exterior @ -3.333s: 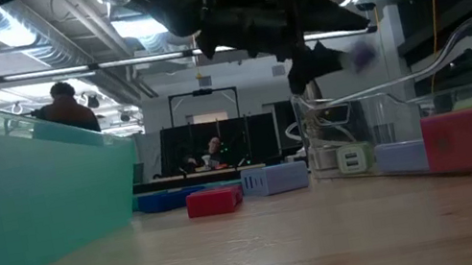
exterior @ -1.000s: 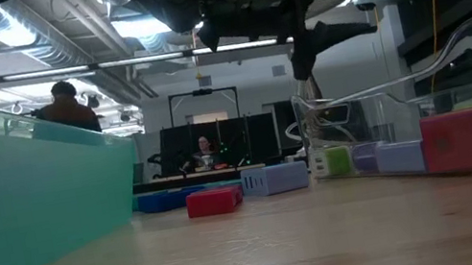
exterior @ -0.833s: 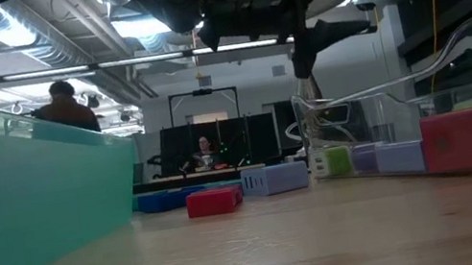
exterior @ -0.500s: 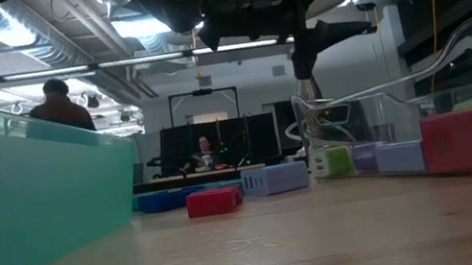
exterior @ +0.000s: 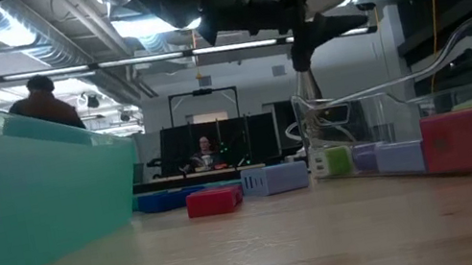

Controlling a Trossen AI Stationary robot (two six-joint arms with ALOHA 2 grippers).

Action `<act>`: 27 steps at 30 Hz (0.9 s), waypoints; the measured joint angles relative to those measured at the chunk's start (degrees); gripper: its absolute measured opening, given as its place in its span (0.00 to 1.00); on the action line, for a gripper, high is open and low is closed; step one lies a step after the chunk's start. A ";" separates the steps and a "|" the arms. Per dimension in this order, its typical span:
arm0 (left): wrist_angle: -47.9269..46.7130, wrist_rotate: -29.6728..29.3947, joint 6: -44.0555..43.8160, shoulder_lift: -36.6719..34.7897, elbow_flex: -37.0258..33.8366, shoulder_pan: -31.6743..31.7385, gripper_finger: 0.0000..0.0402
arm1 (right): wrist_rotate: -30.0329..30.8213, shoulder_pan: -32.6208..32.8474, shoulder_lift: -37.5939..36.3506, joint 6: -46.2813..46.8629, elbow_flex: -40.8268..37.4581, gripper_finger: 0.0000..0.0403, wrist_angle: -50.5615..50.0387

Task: Pick & Place Office items
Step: Put the light blue charger adapter into the transparent bin

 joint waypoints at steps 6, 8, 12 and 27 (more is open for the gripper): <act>-11.39 -14.26 14.36 -1.96 0.15 -1.43 0.55 | 11.65 4.27 -11.15 3.97 -19.11 0.69 12.45; -18.99 -24.42 22.53 -3.47 0.68 -2.94 0.55 | 12.20 4.42 -13.60 6.15 -23.57 0.69 15.14; -23.29 -38.99 34.12 -4.91 1.12 -5.75 0.55 | 11.14 4.37 -17.25 6.58 -27.71 0.69 20.48; -27.10 -65.82 43.35 -5.64 1.19 -12.90 0.55 | 9.48 4.38 -21.59 5.63 -27.83 0.69 20.43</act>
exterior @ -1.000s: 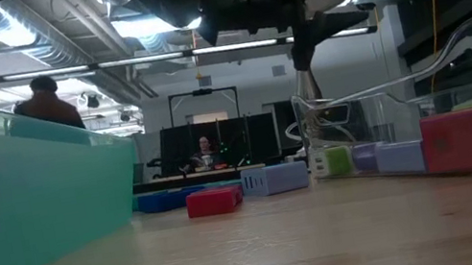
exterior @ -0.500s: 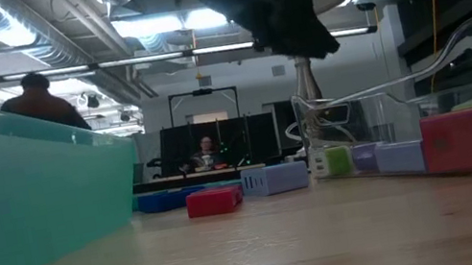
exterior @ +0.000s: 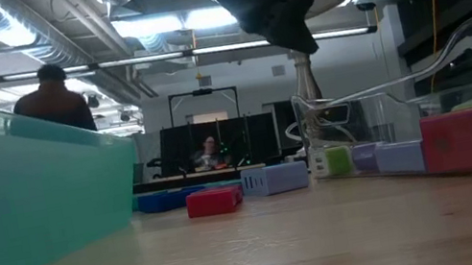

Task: Pick & Place Office items
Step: Put the light blue charger adapter into the transparent bin

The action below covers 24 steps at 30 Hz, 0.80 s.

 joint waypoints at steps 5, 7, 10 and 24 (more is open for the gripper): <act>0.13 -0.20 0.01 0.00 0.00 -1.08 0.55 | -0.18 0.00 -0.21 -0.17 0.00 0.69 -0.03; 0.11 -0.12 -0.08 0.00 0.00 -1.36 0.55 | -0.20 0.00 -0.21 -0.17 0.00 0.69 0.02; 0.13 0.04 -0.29 0.00 0.00 -1.39 0.55 | -1.08 0.00 -0.19 -0.20 0.00 0.69 0.02; 0.38 20.40 -16.25 0.07 -0.02 1.41 0.55 | -3.16 0.00 -0.17 -1.89 0.00 0.69 0.79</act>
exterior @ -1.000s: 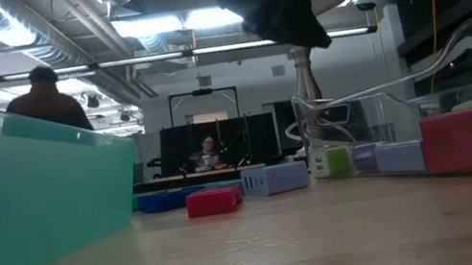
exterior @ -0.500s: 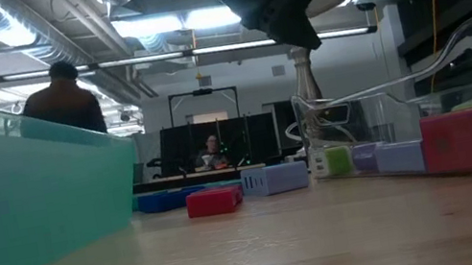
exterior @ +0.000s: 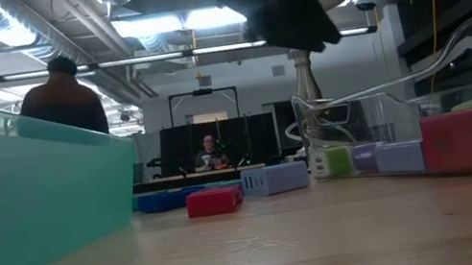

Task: Pick & Place Office items
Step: Put the light blue charger adapter into the transparent bin

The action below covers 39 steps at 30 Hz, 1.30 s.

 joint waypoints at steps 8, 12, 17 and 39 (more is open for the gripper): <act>-0.57 15.41 -3.13 0.76 -0.04 1.96 0.55 | -3.27 0.00 0.02 -1.41 0.00 0.69 0.07; -6.76 16.32 -2.87 0.76 -0.04 2.26 0.55 | -4.74 0.00 0.02 -2.71 0.00 0.69 0.07; -7.84 15.28 -1.77 -1.55 0.01 1.13 0.55 | -6.05 0.00 0.02 -4.14 0.00 0.69 -0.05; -20.37 11.29 -19.63 -5.26 -8.99 -2.94 0.73 | -8.84 0.00 0.19 -5.80 0.02 0.69 -0.42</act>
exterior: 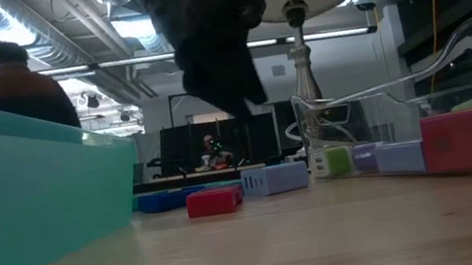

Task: Pick & Place Office items
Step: Put the light blue charger adapter into the transparent bin

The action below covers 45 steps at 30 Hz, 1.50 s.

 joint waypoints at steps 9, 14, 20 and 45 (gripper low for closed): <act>3.56 -0.23 -2.23 0.48 -2.40 1.39 0.80 | -0.02 0.00 0.05 -0.01 0.00 0.69 -0.03; 5.51 1.64 -4.55 3.10 -2.43 2.78 0.80 | -0.13 0.00 0.05 0.01 0.00 0.69 -0.06; 7.49 3.20 -6.04 6.32 -2.48 2.87 0.80 | -0.17 0.00 0.05 0.30 0.02 0.69 0.02; 9.54 2.59 -9.02 13.58 -2.00 3.51 0.61 | -0.17 0.00 0.05 0.24 0.02 0.69 0.05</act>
